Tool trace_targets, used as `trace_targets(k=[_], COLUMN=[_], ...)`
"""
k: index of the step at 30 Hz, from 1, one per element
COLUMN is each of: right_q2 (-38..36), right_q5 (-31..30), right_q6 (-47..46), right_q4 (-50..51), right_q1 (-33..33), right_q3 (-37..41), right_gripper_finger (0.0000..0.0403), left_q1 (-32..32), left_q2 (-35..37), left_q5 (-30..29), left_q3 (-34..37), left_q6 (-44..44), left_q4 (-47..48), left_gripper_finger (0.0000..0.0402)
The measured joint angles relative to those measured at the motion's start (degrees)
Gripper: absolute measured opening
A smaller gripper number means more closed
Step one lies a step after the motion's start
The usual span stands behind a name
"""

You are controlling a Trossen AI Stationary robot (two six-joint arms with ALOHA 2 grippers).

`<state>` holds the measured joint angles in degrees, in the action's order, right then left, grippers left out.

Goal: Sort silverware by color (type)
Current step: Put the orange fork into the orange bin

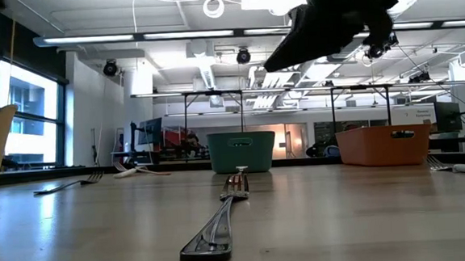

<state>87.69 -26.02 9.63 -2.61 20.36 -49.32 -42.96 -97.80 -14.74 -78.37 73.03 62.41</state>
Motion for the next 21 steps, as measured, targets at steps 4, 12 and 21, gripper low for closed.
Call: trace_targets(k=[4, 12, 21], right_q2=[-0.3, -0.3, -2.6], right_q5=[6.2, 23.1, 23.4], right_q6=[4.7, 6.3, 6.7], right_q4=[-3.8, -33.1, -35.5], right_q1=[0.0, -5.5, -7.4], right_q3=[0.3, 14.1, 18.4], right_gripper_finger=[0.0000, 0.0000, 0.0000], left_q1=[2.6, 17.6, 39.8], left_q2=[0.0, 1.0, 1.0], left_q5=[-8.7, -12.9, -7.9], left_q3=[-1.9, 0.6, 0.9], left_q6=[-5.5, -25.0, -50.6], left_q4=[4.3, 8.5, 3.8], left_gripper_finger=[0.0071, 0.0004, 0.0000])
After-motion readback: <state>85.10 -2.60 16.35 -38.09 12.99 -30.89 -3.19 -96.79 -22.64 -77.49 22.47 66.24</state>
